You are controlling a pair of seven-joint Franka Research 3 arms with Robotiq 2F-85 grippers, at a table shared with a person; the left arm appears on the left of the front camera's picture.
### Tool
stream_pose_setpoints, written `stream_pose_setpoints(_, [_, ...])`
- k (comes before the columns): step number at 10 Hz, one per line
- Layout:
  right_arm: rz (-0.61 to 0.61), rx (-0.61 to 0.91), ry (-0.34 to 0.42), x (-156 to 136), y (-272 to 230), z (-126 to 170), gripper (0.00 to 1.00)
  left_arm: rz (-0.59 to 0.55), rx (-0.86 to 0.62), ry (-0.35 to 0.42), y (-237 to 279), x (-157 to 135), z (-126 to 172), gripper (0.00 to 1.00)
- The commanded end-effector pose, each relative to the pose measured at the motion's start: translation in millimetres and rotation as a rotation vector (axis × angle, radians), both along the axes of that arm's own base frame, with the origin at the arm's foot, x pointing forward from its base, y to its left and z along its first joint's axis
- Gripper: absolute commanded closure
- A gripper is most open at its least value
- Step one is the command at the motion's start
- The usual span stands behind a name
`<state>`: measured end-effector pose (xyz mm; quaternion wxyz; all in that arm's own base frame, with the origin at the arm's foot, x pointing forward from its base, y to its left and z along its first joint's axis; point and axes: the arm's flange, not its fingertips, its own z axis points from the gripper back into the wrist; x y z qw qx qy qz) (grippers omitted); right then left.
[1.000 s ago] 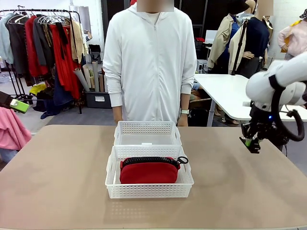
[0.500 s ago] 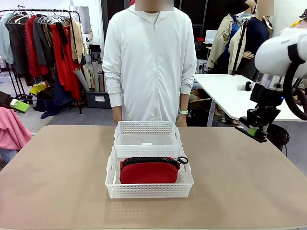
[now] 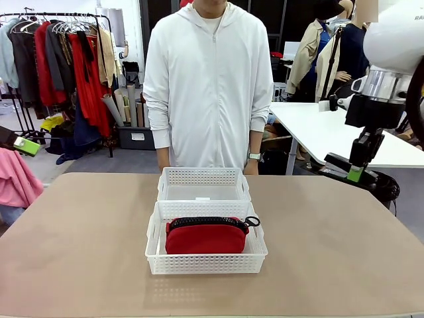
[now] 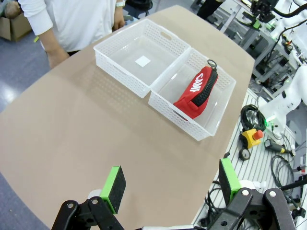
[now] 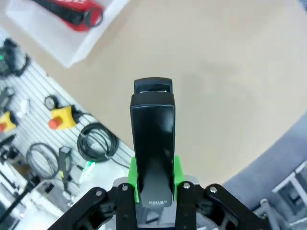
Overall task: Distribute items into two baskets.
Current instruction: Pick up the Stapler that the person points to, then place the picked Stapler into the Organizing basket as instructed by the person.
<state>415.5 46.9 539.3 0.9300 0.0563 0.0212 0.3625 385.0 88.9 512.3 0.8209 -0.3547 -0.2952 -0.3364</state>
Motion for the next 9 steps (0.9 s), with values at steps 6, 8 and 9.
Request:
stream_pose_setpoints(6, [0.036, 0.004, 0.019, -3.0, 0.5, 2.7, 1.0, -0.005, -0.005, -0.002, -0.3, -1.3, 0.5, 0.0])
stream_pose_setpoints(8, [0.036, 0.004, 0.019, -3.0, 0.5, 2.7, 1.0, -0.005, -0.005, -0.002, -0.3, -1.3, 0.5, 0.0])
stream_pose_setpoints(9, [0.036, 0.004, 0.019, -3.0, 0.5, 2.7, 1.0, -0.005, -0.005, -0.002, -0.3, -1.3, 0.5, 0.0])
